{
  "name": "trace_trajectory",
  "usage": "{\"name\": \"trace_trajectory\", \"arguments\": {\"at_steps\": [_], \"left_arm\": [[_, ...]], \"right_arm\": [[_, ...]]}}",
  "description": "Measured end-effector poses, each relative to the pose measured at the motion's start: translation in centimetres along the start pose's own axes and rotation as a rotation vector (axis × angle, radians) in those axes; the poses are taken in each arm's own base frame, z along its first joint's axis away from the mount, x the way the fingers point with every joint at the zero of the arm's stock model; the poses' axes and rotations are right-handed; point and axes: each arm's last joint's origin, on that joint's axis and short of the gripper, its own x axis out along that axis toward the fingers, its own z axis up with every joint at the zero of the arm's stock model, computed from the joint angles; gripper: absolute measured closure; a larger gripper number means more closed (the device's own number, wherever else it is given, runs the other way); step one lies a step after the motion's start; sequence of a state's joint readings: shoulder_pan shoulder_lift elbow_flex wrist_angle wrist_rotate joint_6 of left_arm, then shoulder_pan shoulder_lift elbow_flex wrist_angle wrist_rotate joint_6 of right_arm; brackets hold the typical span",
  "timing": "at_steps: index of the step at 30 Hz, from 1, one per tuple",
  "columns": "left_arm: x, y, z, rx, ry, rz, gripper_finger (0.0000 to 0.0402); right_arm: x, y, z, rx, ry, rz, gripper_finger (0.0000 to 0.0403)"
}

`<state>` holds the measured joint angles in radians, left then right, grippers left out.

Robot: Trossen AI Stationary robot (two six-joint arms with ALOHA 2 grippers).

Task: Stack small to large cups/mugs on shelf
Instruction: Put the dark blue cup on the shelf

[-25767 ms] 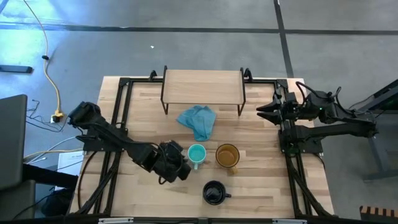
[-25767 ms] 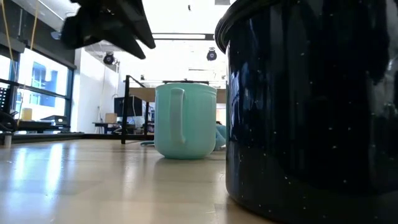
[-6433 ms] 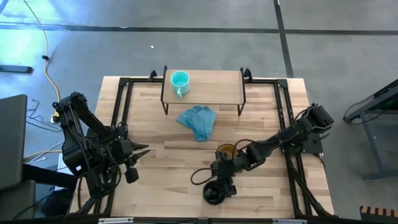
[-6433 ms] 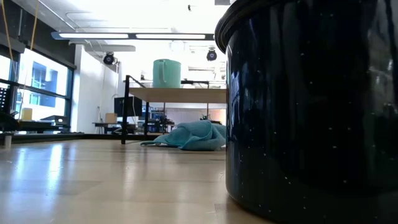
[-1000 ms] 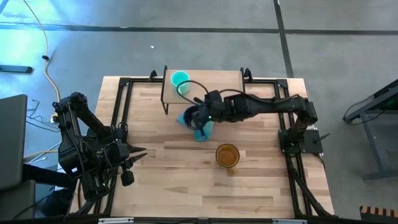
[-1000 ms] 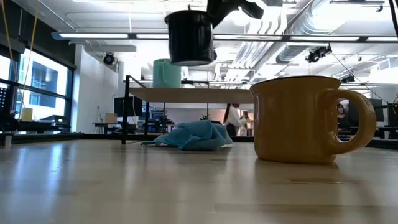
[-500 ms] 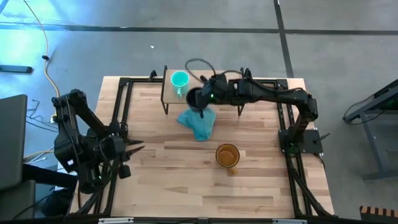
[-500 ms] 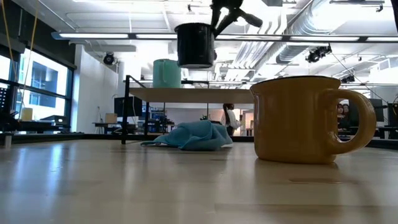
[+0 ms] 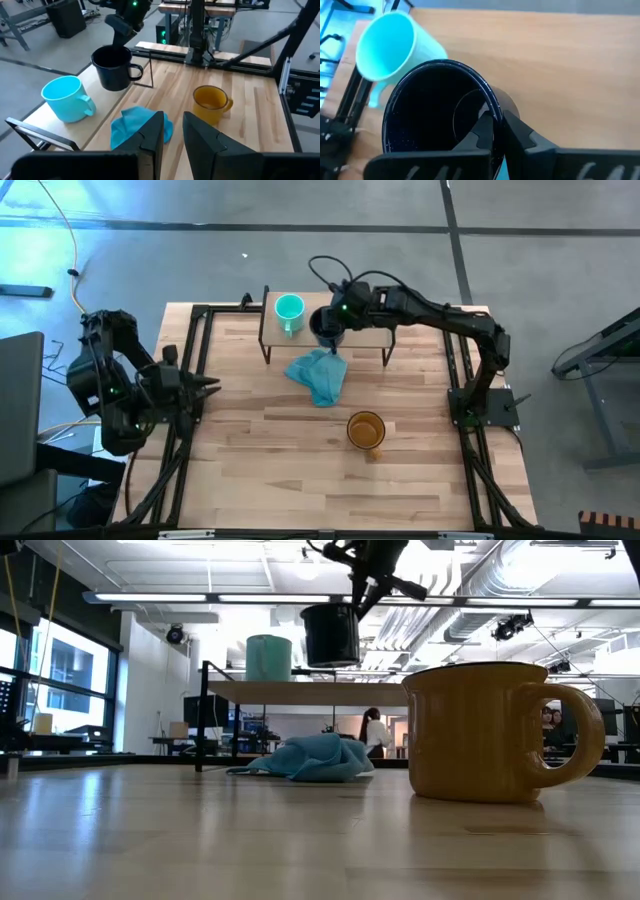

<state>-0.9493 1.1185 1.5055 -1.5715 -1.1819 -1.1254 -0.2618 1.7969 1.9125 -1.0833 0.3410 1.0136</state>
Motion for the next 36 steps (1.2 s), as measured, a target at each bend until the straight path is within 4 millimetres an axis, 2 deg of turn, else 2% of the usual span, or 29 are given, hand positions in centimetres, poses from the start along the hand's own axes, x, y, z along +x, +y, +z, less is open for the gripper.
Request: {"name": "trace_trajectory", "arguments": {"at_steps": [14, 24, 36], "left_arm": [[0.0, 0.1, 0.1, 0.006, -0.039, 0.017, 0.0339], [0.0, 0.1, 0.2, -0.012, -0.040, 0.016, 0.0339], [0.0, 0.1, 0.2, -0.013, -0.039, 0.015, 0.0339]], "right_arm": [[1.0, -1.3, 2.7, 0.011, -0.037, 0.009, 0.0403], [3.3, -1.8, 2.0, 0.048, -0.018, 0.016, 0.0403], [3.5, -2.0, 2.7, 0.076, -0.060, 0.008, 0.0403]]}}
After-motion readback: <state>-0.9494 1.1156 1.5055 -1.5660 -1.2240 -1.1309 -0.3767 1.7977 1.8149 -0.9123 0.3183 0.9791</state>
